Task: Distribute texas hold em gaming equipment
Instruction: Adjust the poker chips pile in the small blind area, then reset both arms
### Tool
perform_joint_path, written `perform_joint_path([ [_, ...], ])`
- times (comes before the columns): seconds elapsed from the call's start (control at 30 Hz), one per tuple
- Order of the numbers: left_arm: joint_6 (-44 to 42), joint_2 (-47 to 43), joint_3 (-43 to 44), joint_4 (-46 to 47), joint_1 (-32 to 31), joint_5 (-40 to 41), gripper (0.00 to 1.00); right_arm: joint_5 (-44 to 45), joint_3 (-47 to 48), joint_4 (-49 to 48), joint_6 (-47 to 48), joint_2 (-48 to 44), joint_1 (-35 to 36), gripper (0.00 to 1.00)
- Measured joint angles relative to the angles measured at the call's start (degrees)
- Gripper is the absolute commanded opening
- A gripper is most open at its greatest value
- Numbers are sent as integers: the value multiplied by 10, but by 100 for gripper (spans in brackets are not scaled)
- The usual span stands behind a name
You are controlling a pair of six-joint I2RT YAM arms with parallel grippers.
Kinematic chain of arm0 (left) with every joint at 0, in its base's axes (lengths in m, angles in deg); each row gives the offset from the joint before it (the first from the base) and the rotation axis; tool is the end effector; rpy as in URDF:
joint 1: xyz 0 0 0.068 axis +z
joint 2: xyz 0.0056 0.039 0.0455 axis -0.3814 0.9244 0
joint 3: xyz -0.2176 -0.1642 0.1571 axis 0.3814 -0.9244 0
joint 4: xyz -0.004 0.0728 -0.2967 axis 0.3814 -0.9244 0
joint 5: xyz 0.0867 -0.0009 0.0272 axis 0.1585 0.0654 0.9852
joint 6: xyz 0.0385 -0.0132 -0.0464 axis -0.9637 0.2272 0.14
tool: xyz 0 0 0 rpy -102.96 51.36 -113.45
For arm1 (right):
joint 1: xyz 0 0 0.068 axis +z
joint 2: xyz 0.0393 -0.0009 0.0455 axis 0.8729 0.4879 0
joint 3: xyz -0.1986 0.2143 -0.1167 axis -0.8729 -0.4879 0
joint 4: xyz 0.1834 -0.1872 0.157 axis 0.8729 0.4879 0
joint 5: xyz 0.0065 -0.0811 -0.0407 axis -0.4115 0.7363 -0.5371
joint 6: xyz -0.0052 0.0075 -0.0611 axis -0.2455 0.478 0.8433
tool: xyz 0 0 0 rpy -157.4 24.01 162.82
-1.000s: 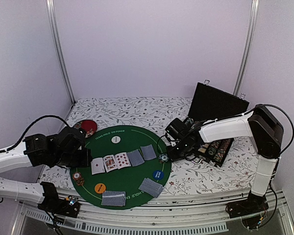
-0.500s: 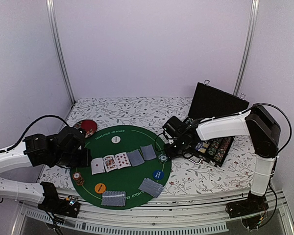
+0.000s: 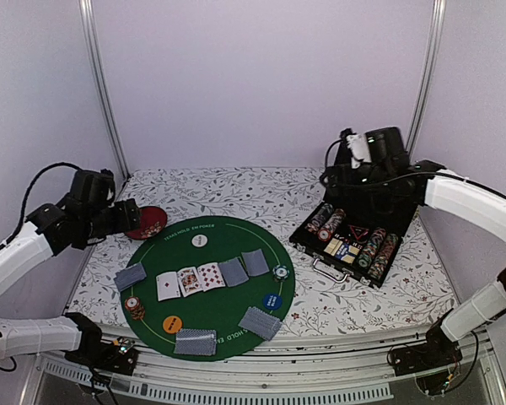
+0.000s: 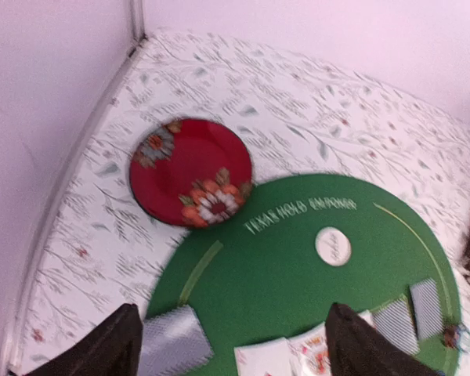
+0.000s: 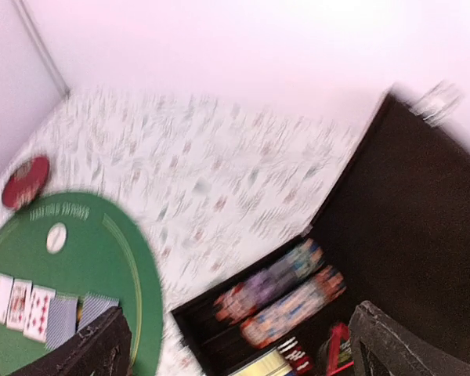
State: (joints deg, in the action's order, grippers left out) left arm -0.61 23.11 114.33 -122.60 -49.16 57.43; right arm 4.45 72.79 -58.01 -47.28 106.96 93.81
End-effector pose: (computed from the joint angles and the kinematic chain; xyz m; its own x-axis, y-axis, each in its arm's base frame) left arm 0.2073 -0.0847 0.3147 -0.5874 -0.2471 -0.7707 -0.1690 0.9687 -0.1817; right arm 0.3286 0.2080 0.3402 -0.5280 -0.1736 -0.8313 -0.4036 0.9126 0.0659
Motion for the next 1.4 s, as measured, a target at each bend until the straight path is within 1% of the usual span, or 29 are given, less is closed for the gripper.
perform_joint_path([
  [0.1,-43,1,-12,80,106,0,98,-52,-55,-68,46,-78,-99,99],
  [0.17,-63,1,-33,136,155,8,98,-78,-101,-111,65,-117,-155,99],
  [0.27,-90,-6,-108,244,221,19,98,-109,-213,-188,90,-191,-232,99],
  [0.33,-98,-8,-162,309,251,31,98,-111,-284,-240,100,-232,-261,99],
  [0.37,-107,-9,-201,365,259,45,98,-105,-324,-281,104,-251,-271,99],
  [0.4,-110,-9,-210,375,265,48,98,-99,-359,-317,109,-264,-276,99],
  [0.5,-137,-3,-294,512,266,62,98,-83,-456,-435,125,-278,-280,99],
  [0.63,-169,30,-385,676,266,57,98,-74,-535,-551,146,-245,-280,99],
  [0.67,-177,40,-400,704,266,55,98,-72,-554,-595,152,-227,-280,99],
  [0.7,-185,54,-415,739,266,54,98,-72,-562,-611,154,-218,-280,99],
  [0.8,-209,89,-425,805,266,32,98,-72,-594,-715,157,-162,-283,99],
  [0.87,-226,113,-424,861,266,13,98,-75,-604,-781,158,-105,-285,99],
  [1.07,-261,172,-421,967,266,-51,98,-93,-611,-924,157,7,-310,99],
  [1.2,-277,221,-408,1024,265,-81,98,-110,-607,-949,155,25,-322,99],
  [1.3,-292,312,-408,1130,263,-97,98,-134,-592,-947,152,25,-333,99],
  [1.37,-299,349,-411,1155,260,-100,98,-146,-584,-947,149,25,-340,99],
  [1.4,-301,350,-414,1156,259,-103,98,-150,-583,-947,148,25,-342,99],
])
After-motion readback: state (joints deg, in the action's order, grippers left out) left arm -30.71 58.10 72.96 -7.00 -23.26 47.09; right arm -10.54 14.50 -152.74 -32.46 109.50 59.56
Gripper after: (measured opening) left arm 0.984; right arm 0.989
